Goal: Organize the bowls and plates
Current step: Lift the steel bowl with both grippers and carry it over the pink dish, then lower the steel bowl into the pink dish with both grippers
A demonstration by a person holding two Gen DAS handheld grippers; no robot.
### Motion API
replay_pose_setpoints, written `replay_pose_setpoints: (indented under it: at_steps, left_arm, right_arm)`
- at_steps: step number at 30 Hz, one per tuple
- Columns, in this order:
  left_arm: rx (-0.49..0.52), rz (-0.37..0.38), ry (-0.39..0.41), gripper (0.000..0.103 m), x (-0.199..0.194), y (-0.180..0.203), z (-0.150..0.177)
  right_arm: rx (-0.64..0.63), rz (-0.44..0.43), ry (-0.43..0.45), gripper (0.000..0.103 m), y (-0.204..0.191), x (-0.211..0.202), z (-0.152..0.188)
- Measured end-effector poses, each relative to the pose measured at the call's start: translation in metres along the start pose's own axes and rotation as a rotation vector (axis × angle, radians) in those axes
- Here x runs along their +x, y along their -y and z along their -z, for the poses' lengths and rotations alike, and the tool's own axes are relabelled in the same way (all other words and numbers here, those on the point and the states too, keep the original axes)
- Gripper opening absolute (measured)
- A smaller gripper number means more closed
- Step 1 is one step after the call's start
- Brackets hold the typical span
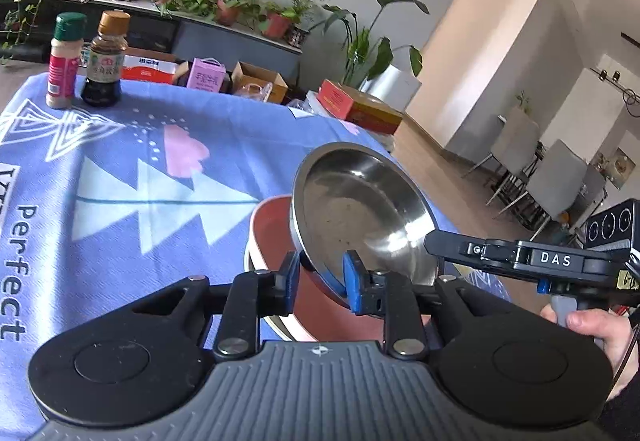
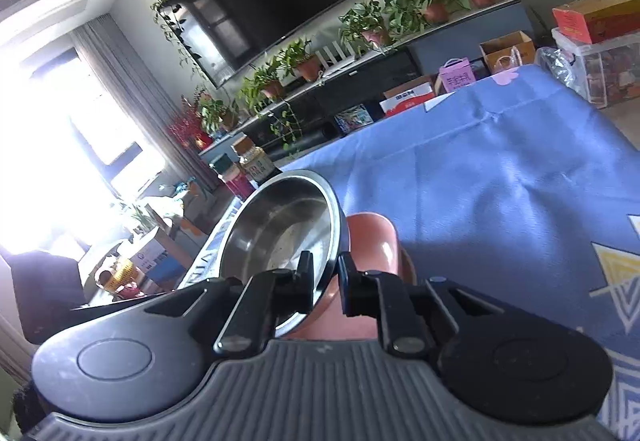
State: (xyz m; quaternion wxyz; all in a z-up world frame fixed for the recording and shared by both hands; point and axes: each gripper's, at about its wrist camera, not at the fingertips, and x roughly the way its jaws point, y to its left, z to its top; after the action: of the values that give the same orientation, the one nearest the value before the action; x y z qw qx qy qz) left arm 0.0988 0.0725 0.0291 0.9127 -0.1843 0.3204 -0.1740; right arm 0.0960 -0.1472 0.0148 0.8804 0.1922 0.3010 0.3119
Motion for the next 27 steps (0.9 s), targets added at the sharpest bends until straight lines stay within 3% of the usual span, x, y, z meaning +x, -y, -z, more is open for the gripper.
replay_pose_setpoints:
  at_steps: [27]
  left_arm:
    - [-0.008, 0.008, -0.015, 0.029, 0.0046, -0.0027, 0.0039]
  right_arm:
    - [-0.017, 0.045, -0.051, 0.054, -0.0004, 0.0047, 0.0104]
